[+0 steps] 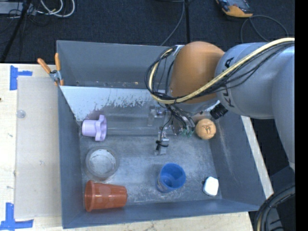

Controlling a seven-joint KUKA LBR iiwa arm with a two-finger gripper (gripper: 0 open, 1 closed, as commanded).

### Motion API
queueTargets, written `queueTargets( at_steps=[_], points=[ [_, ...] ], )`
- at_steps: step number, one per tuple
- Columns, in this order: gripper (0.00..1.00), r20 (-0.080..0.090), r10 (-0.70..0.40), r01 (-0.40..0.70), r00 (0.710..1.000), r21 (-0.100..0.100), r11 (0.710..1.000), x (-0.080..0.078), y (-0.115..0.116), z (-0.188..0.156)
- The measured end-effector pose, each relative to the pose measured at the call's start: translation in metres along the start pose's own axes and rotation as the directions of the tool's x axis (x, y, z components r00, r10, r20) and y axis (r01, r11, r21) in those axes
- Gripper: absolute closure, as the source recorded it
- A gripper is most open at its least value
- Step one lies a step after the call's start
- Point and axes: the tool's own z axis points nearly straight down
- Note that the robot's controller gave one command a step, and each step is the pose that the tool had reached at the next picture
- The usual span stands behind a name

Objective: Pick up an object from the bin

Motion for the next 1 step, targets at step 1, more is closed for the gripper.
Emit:
queueTargets(
  at_steps=[1],
  points=[
    [0.0,0.008,0.001,-0.001,1.0,0.0,1.0,-0.0015,-0.0002,-0.005]
  ],
)
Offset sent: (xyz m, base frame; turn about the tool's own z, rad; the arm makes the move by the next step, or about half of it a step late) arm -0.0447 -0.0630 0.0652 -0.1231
